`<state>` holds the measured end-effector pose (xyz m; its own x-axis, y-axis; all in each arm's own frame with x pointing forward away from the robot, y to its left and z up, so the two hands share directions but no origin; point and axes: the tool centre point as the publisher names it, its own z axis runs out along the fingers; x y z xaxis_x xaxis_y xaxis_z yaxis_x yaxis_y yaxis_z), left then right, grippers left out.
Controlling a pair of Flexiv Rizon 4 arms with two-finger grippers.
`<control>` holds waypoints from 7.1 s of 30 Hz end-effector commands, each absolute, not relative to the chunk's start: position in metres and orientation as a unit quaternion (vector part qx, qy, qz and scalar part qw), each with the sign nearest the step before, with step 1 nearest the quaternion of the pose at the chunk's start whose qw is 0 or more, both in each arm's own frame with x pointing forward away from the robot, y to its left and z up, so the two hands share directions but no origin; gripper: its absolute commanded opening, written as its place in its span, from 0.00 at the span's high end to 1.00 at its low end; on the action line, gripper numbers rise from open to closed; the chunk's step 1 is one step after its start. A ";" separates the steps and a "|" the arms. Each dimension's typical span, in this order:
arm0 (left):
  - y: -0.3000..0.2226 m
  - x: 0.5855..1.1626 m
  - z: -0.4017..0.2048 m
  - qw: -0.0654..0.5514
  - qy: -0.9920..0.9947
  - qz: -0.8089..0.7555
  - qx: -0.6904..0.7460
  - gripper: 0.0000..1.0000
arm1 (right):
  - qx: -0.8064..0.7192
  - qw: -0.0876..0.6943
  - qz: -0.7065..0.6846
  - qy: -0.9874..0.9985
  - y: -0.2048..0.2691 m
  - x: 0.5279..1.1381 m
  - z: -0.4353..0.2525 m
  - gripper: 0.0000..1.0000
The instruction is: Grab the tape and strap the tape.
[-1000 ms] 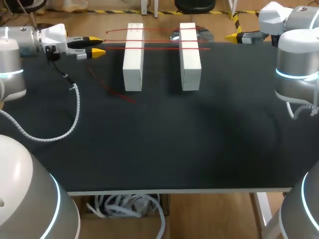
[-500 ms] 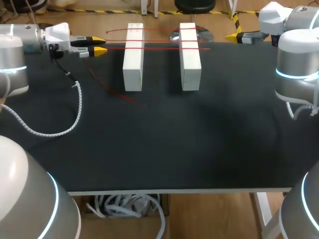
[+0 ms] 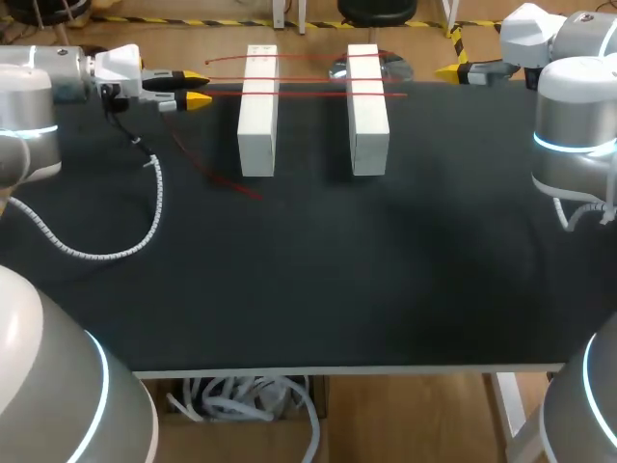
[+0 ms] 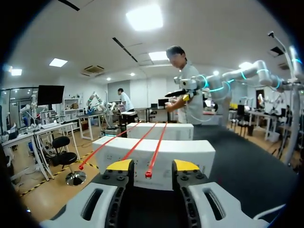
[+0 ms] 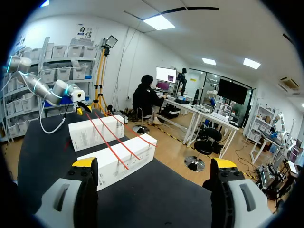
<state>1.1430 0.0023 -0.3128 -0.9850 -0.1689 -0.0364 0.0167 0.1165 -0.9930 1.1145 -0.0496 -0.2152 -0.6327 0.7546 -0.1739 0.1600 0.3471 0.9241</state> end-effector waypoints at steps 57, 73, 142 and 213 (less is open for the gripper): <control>-0.011 1.147 -0.325 0.044 0.747 -0.663 -0.007 0.78 | 0.300 0.306 0.486 0.762 -0.050 1.114 -0.215 0.00; -0.006 1.145 -0.324 0.045 0.748 -0.663 -0.013 0.76 | 0.300 0.306 0.486 0.762 -0.050 1.114 -0.215 0.00; 0.004 1.135 -0.320 0.053 0.750 -0.659 -0.027 0.83 | 0.300 0.306 0.486 0.762 -0.050 1.114 -0.215 0.00; -0.005 1.094 -0.222 0.028 0.694 -0.716 -0.067 1.00 | 0.300 0.306 0.486 0.762 -0.050 1.114 -0.215 0.00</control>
<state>1.1025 0.0004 -0.2327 -0.9954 -0.0818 0.0500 -0.0465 -0.0436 -0.9980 1.1145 -0.0496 -0.2153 -0.6326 0.7547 -0.1739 0.1600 0.3471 0.9241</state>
